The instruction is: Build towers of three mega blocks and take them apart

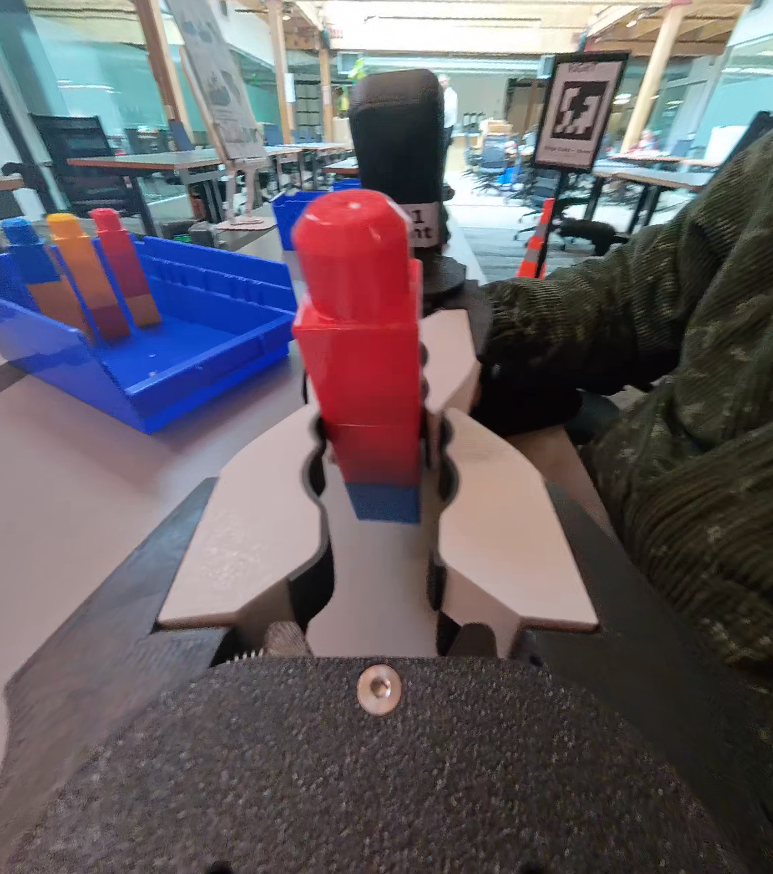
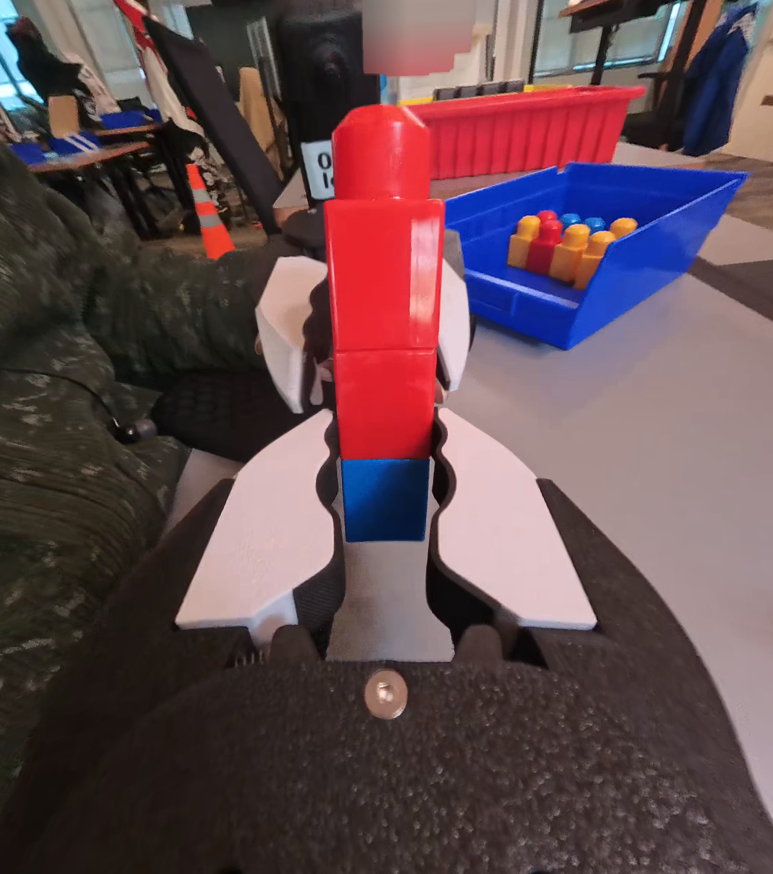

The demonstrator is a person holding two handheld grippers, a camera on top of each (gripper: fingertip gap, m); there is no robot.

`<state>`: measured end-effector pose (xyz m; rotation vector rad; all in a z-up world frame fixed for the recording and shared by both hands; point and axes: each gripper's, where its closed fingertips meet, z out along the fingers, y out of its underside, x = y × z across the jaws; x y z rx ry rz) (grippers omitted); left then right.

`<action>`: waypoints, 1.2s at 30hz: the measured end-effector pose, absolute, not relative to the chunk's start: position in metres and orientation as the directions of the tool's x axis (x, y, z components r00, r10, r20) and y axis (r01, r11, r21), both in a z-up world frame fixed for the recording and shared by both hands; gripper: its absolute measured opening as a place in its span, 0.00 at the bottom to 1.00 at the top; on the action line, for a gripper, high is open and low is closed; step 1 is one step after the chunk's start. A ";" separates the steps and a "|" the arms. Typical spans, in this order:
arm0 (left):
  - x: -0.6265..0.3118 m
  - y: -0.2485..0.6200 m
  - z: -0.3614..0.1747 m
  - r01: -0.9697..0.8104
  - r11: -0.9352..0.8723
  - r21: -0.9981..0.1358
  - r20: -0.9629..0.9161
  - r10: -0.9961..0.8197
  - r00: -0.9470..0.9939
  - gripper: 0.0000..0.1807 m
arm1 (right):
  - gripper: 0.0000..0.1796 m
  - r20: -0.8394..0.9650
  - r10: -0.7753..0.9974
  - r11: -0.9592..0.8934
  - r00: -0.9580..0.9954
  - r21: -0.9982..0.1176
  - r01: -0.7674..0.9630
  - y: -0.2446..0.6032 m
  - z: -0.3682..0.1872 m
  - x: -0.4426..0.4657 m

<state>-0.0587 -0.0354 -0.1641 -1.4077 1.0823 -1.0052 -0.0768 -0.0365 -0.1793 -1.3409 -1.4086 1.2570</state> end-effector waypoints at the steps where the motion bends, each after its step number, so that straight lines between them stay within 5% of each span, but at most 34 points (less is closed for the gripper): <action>1: -0.059 -0.034 -0.165 -0.104 -0.037 -0.994 0.011 -0.969 0.246 0.20 | 0.21 -0.066 0.990 -0.040 -0.125 -0.978 0.204 -0.039 -0.183 -0.078; 7: -0.076 -0.022 -0.177 -0.229 -0.091 -0.969 0.010 -0.943 0.333 0.20 | 0.27 -0.065 0.994 -0.037 -0.089 -0.958 0.283 -0.029 -0.191 -0.074; 13: -0.088 -0.012 -0.219 -0.546 -0.041 -0.837 -0.204 -0.902 0.380 0.20 | 0.27 0.033 0.998 0.041 -0.055 -0.989 0.142 -0.022 -0.152 -0.059; 17: -0.081 -0.018 -0.230 -0.633 0.012 -0.774 -0.282 -0.902 0.327 0.20 | 0.27 0.091 0.993 0.105 -0.077 -0.971 0.214 -0.030 -0.167 -0.066; 19: -0.080 -0.023 -0.231 -0.643 0.026 -0.765 -0.288 -0.907 0.306 0.20 | 0.16 0.100 0.990 0.120 -0.097 -0.966 0.229 -0.035 -0.172 -0.068; 26: -0.088 -0.006 -0.190 -0.429 0.029 -0.903 -0.240 -0.862 0.446 0.22 | 0.16 0.157 0.987 0.158 -0.016 -0.975 0.158 -0.015 -0.119 -0.045; 28: -0.100 0.005 -0.173 -0.301 -0.004 -0.954 -0.162 -0.835 0.526 0.13 | 0.16 0.173 0.980 0.157 0.101 -0.976 0.149 0.020 -0.086 -0.020; 30: -0.114 0.015 -0.159 -0.191 -0.020 -0.981 -0.101 -0.794 0.600 0.00 | 0.16 0.182 0.958 0.141 0.221 -0.971 0.191 0.062 -0.059 0.008; 36: -0.134 0.027 -0.146 -0.093 -0.007 -0.996 -0.058 -0.732 0.679 0.00 | 0.16 0.184 0.841 -0.055 0.509 -0.907 0.419 0.222 -0.052 0.074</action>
